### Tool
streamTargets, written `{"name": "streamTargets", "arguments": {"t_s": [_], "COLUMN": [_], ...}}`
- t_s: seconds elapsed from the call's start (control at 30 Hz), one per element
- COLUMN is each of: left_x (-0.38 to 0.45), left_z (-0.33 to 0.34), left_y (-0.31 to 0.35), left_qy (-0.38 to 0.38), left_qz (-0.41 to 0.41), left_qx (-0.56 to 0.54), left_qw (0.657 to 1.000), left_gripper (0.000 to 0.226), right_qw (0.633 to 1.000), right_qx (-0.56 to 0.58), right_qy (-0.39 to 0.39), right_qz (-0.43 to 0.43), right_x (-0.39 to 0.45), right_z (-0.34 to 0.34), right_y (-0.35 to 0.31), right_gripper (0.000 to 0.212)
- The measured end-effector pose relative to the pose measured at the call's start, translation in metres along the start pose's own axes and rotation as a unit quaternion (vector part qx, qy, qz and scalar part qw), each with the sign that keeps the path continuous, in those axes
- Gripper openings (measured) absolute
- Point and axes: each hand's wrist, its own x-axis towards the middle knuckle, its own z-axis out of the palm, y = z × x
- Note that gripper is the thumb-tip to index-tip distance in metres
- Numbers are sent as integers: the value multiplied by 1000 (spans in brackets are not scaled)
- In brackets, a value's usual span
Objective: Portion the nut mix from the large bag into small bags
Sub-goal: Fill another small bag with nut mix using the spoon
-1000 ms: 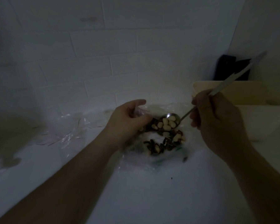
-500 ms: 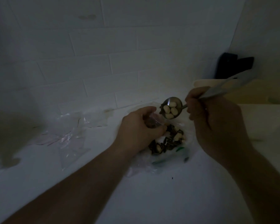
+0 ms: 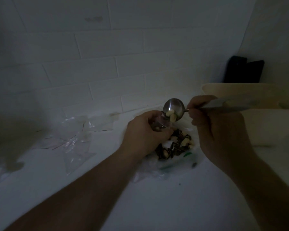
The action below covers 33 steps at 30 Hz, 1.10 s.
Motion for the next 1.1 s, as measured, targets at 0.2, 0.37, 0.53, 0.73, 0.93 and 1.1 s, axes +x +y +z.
{"name": "streamTargets", "arguments": {"t_s": [0.2,0.37,0.53,0.73,0.93,1.1], "left_x": [1,2,2,3,1,0], "left_z": [-1,-1,-1,-2,-4,-8], "left_y": [-1,-3,-3,-3,-1,0], "left_qy": [-2,3,11,11,12,11], "left_qz": [-4,-13,-12,-16,-25,-24], "left_qx": [-2,-1,2,-5,-18,-38], "left_qw": [1000,1000,1000,1000,999,999], "left_gripper": [48,61,64,56,63,46], "right_qw": [999,998,999,999,999,998], "right_qx": [20,10,34,22,4,63], "right_qy": [4,9,5,4,12,5], "right_qz": [39,58,15,-48,-43,20], "right_x": [-2,-3,-4,-3,-5,-7], "right_z": [-2,-3,3,0,2,3], "right_y": [6,7,5,3,5,14], "right_gripper": [30,36,42,18,23,41]}}
